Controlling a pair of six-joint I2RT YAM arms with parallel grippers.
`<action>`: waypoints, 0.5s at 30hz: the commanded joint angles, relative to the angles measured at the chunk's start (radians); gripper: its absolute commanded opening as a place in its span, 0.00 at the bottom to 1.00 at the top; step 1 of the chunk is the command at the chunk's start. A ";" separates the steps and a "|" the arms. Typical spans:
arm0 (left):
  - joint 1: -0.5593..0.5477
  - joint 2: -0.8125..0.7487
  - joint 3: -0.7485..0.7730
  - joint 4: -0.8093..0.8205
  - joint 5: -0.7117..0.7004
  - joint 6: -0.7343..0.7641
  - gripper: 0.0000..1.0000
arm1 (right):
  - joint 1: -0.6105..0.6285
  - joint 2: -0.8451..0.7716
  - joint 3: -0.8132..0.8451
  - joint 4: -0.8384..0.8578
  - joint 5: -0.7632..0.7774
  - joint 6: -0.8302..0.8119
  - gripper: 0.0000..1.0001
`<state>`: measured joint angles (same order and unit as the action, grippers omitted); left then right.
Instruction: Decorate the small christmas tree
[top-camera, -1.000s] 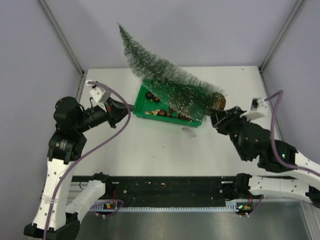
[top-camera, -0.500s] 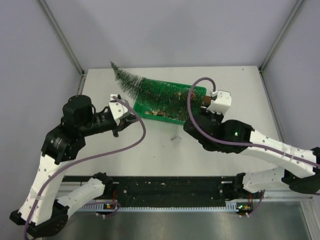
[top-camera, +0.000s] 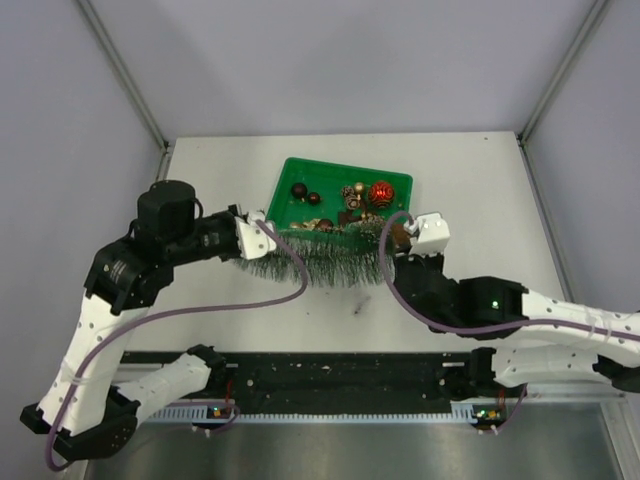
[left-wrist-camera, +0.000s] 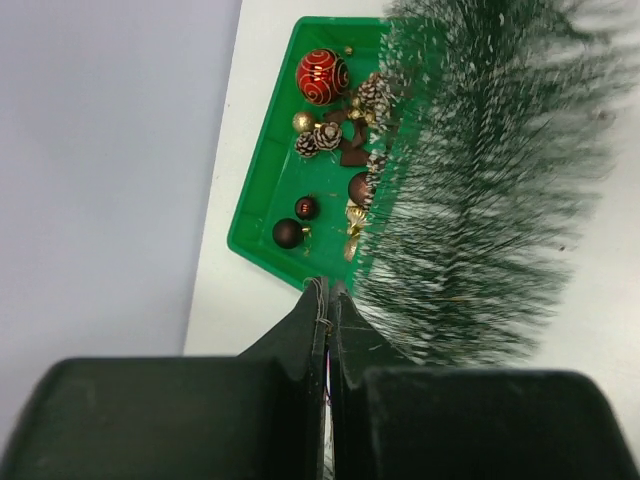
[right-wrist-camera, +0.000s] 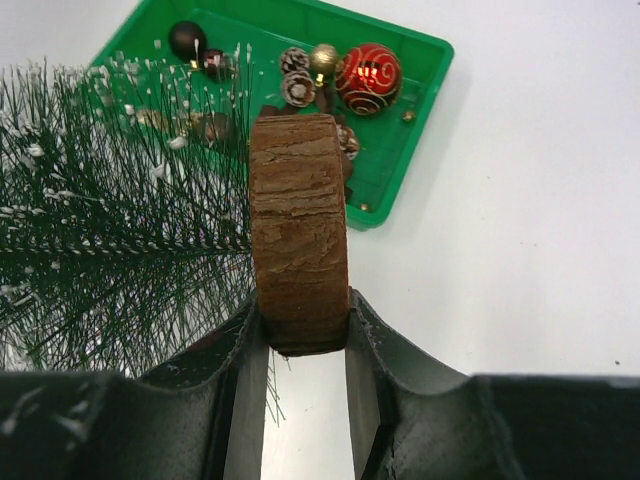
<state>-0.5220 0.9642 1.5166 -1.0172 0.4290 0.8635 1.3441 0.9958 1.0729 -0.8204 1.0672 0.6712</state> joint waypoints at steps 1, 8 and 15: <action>-0.007 -0.051 -0.058 -0.017 0.030 0.276 0.00 | 0.020 -0.137 -0.016 0.233 -0.107 -0.205 0.00; -0.007 -0.091 -0.130 0.083 0.074 0.205 0.00 | 0.020 -0.267 -0.048 0.270 -0.170 -0.251 0.00; -0.004 -0.016 -0.026 0.043 0.134 -0.036 0.00 | 0.018 -0.370 -0.105 0.233 -0.125 -0.165 0.00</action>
<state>-0.5255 0.9070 1.4185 -0.9924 0.5091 0.9760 1.3506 0.6777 0.9802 -0.6361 0.9157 0.4503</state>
